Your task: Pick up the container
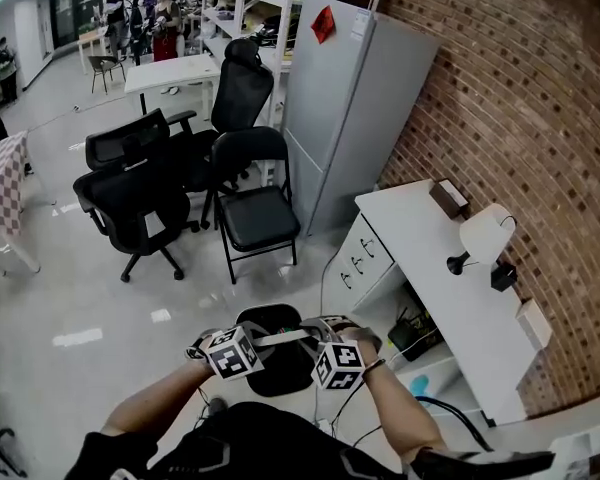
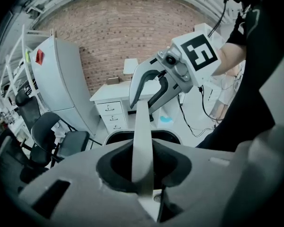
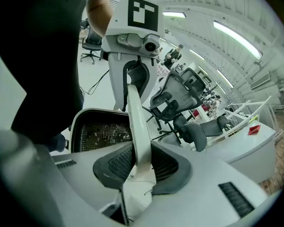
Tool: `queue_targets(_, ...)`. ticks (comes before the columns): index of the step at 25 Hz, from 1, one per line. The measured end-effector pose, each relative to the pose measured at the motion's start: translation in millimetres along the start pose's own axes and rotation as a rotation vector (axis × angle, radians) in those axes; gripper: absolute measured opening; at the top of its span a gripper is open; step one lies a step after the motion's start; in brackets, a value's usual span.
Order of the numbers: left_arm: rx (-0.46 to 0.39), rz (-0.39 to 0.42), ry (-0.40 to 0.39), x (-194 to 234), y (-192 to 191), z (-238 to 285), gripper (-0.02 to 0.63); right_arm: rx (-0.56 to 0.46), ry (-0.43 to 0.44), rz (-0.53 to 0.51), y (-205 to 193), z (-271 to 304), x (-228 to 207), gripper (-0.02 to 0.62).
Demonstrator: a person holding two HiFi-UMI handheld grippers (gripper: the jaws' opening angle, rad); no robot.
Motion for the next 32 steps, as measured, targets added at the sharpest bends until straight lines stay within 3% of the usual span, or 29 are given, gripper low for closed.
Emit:
queue_targets(16, -0.038, 0.061, 0.072, 13.3, 4.7, -44.8, 0.072, -0.031, -0.053, -0.001, 37.0, -12.6, -14.7, 0.086)
queue_targets(32, -0.04, 0.059, 0.091, 12.8, -3.1, -56.8, 0.072, -0.046, -0.05, -0.028, 51.5, -10.0, -14.9, 0.084)
Point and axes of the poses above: the fingertips, and each gripper's own axes: z forward along the fingers, x to its left, y out of its top, the point moved 6 cm from there along -z, backward along the fingers, and after that the axes turned 7 degrees about z, right-handed, at the moved point
